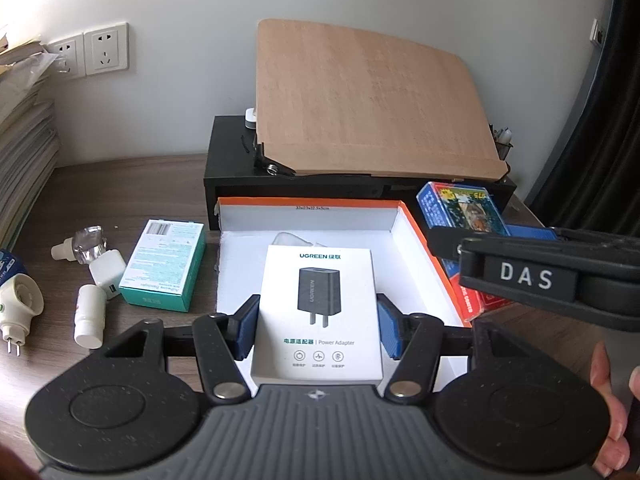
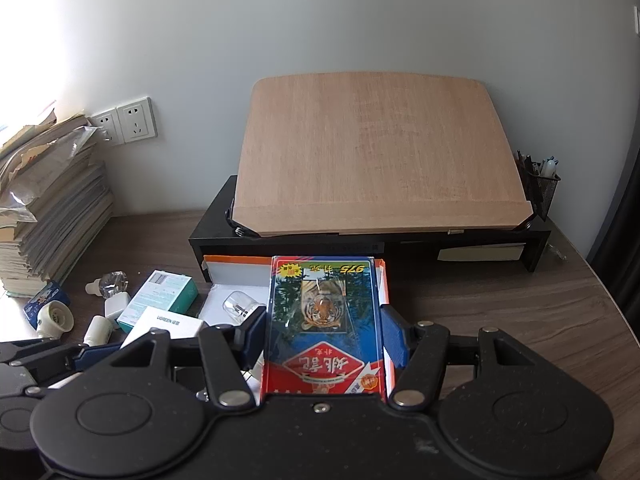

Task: Organize rigid objects

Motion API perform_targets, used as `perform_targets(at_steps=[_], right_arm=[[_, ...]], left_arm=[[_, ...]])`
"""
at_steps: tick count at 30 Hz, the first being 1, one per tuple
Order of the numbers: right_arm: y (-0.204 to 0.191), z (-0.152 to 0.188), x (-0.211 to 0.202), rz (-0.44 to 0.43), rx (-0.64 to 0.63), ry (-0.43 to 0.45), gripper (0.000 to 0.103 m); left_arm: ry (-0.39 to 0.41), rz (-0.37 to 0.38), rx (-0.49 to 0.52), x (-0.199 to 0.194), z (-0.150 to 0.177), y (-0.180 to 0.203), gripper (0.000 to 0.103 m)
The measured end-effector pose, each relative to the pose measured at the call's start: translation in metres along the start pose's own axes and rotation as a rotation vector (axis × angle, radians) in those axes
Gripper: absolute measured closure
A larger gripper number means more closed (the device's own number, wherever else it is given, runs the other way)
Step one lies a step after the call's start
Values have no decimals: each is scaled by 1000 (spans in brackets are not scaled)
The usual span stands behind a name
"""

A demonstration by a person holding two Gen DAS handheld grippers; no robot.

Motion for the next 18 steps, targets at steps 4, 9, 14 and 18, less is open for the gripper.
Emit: perform_targets(at_steps=[4, 9, 14, 18], right_arm=[[0, 1, 4, 2, 1, -10, 32], [1, 1, 8, 2, 2, -17, 32], [2, 2, 13, 2, 0, -29, 32], [3, 3, 18, 1, 0, -40, 32]], left_arm=[[-8, 7, 5, 2, 1, 2, 44], [-16, 14, 11, 5, 2, 4, 44], [-23, 22, 17, 7, 3, 6, 44], [-27, 29, 20, 9, 5, 8, 44]])
Point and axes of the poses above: each gripper's, at about its wrist camera, not at the fingertips, and x roughly the way its jaws point, y to its right, z to its underside, the point moved 1 cm from there along x, roughly the way its jaws point, and after that the axes turned 9 degrees about z, right-handed, at the moved point
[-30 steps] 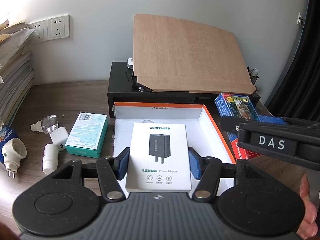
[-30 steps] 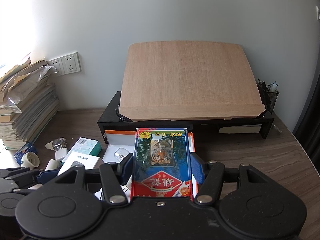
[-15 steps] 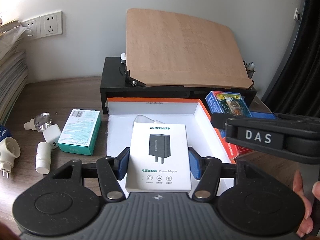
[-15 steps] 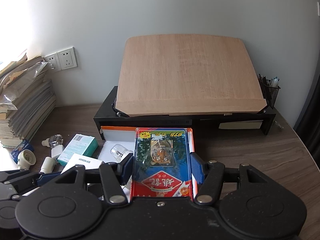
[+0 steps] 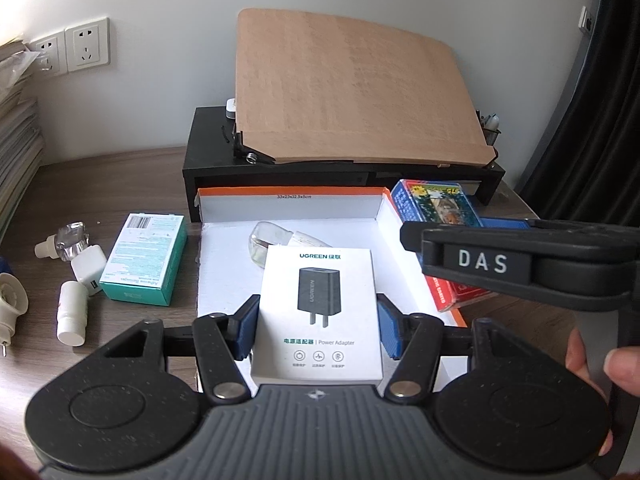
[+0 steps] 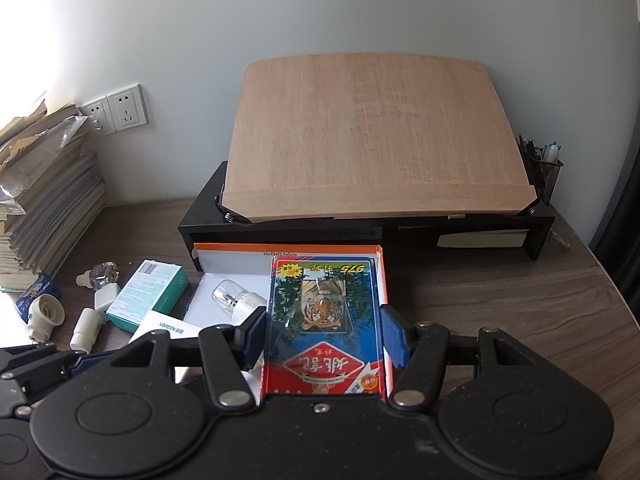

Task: Organize rigid objects

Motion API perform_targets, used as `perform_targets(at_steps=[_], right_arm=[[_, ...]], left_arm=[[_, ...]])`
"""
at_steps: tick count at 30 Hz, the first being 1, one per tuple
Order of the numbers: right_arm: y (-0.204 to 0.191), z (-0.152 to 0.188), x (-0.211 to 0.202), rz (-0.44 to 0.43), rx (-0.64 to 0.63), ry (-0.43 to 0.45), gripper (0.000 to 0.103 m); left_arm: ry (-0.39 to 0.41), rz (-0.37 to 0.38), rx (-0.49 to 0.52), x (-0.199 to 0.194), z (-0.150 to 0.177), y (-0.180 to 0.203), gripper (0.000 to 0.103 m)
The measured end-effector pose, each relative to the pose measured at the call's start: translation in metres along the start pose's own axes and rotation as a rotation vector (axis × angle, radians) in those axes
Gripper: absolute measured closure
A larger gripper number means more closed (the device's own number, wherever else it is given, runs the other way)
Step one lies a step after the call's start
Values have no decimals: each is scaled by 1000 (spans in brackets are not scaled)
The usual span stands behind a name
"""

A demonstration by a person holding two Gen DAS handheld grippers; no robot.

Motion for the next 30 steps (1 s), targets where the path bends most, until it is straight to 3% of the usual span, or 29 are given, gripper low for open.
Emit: perform_targets(at_steps=[30], right_arm=[[-9, -2, 26, -14, -45, -45, 32]], left_arm=[[-15, 11, 21, 3, 0, 5, 44]])
Point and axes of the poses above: each gripper's, at about its wrist camera, not at the fingertips, and x roughly the way its jaws point, y to its right, z to its underside, the point moved 1 cm from there along x, roughly the way its jaws point, and after that the axes turned 9 degrees about z, right-handed, at the moved point
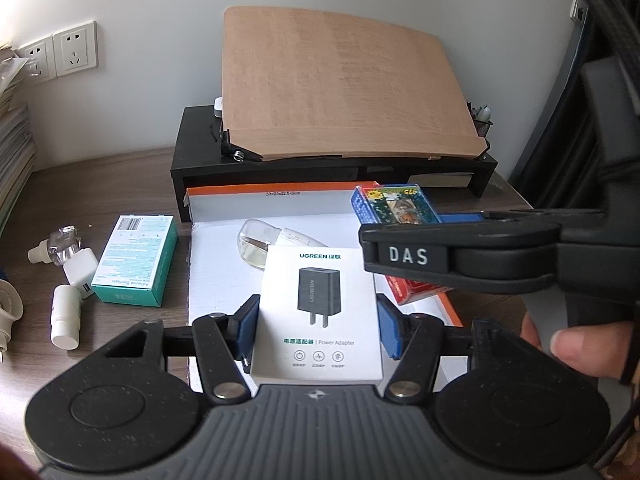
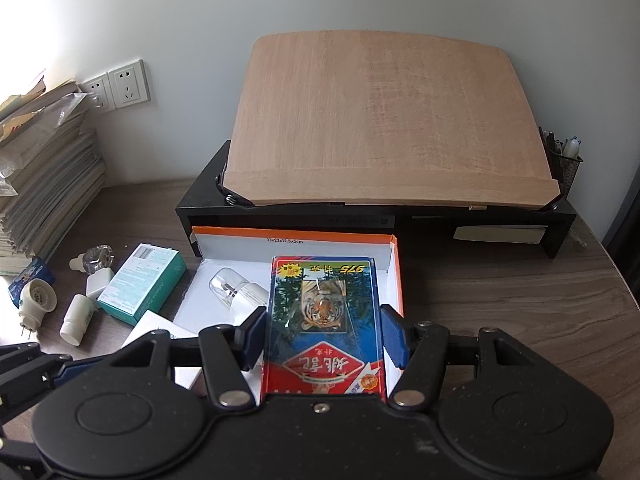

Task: Organize rigid objects
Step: 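Open the right tool dropping the red card box while the left tool releases the boxed charger into the tray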

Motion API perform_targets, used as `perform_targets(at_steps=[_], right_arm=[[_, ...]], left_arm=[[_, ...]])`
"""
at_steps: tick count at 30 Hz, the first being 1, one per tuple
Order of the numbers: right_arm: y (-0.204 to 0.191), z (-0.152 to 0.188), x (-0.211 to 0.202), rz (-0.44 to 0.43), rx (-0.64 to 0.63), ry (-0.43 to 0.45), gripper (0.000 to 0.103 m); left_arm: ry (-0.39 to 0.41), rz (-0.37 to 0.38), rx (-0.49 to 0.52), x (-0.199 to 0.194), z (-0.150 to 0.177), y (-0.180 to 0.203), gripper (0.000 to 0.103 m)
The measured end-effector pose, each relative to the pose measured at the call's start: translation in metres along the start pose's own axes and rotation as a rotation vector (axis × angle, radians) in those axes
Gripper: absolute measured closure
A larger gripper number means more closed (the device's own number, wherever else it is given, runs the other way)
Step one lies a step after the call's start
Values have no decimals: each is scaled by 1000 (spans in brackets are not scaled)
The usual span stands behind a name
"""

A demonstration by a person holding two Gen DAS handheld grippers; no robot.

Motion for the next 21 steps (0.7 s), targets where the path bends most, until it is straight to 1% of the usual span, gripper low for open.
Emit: perform_targets(at_steps=[12, 14, 17, 19, 21], right_arm=[[-1, -5, 23, 20, -32, -27, 32], [1, -7, 26, 25, -29, -12, 31], [4, -10, 22, 53, -34, 47, 29], [10, -12, 17, 49, -17, 64, 29], [18, -12, 11, 63, 5, 71, 29]], left_arm=[[-14, 10, 11, 4, 3, 3, 44], [-15, 10, 11, 5, 2, 3, 44], [-14, 11, 12, 6, 1, 4, 44], [-17, 16, 12, 7, 1, 5, 44], [-20, 23, 16, 9, 2, 7, 44]])
Point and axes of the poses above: each gripper's, at about its wrist camera, not at the fingertips, and x roughly the way its jaws point, y to its right, z to its underside, the point moved 1 cm from there along x, roughly the way its jaws point, and after that the axes turned 9 degrees about z, right-handed, at the moved point
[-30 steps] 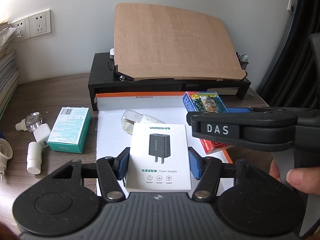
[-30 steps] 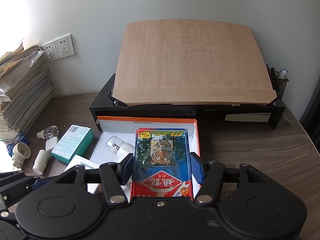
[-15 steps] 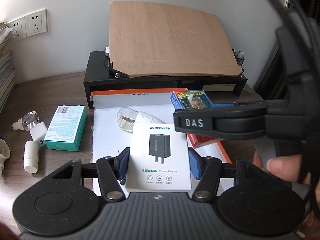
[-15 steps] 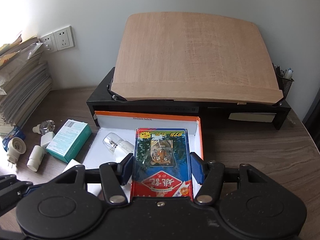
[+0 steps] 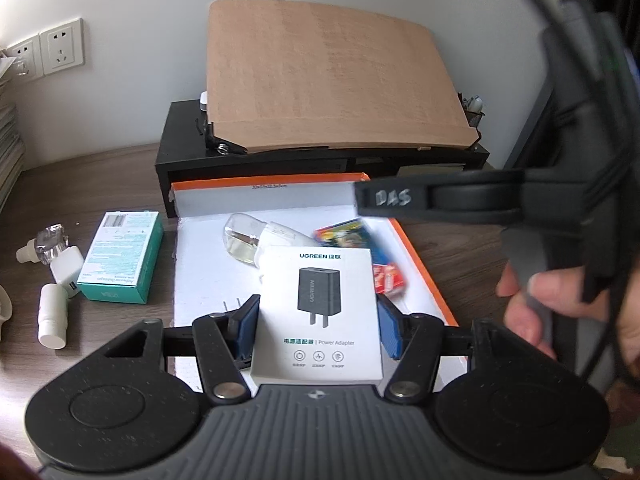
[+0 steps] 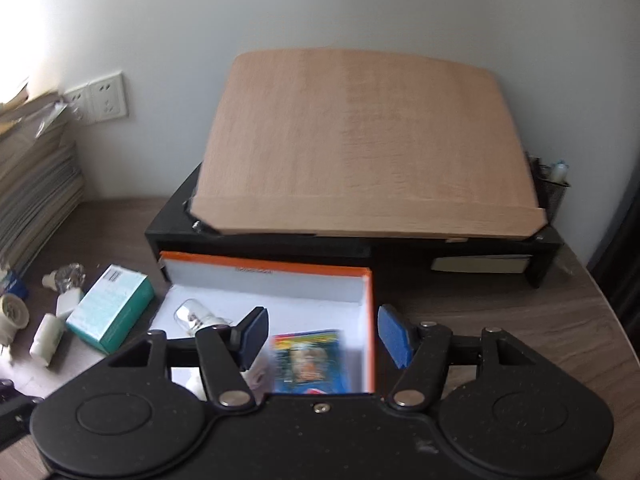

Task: Organize rigid objects
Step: 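Open the right tool dropping the red card box while the left tool releases the boxed charger into the tray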

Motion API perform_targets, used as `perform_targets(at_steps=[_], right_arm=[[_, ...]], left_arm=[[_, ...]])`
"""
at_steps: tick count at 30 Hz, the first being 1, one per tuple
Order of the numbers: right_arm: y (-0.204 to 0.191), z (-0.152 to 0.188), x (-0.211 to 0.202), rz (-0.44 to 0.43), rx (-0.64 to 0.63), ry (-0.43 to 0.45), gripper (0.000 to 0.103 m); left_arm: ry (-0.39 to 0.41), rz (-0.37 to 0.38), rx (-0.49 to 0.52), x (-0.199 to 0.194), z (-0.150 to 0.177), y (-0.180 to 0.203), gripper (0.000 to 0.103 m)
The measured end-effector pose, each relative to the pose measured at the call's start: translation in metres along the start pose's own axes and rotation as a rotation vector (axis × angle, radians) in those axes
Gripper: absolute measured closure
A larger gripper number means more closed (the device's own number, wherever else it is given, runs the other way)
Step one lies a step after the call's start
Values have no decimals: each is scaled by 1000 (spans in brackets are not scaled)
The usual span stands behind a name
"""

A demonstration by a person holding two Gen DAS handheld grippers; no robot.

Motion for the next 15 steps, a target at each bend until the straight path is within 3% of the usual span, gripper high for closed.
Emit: perform_targets(at_steps=[12, 15], right_arm=[[39, 16, -52, 65, 81, 37, 28], [40, 19, -63, 74, 85, 48, 26]], left_arm=[[-44, 75, 18, 19, 7, 15, 43], [-44, 76, 4, 18, 9, 16, 30]])
Point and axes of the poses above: each gripper's, at about its wrist camera, not at the fingertips, and x roughly the way its jaws point, y to its right, z to its underside, the point moved 1 cm from there along x, roughly the way its jaws point, and after that the axes turned 9 degrees about z, right-handed, at the moved point
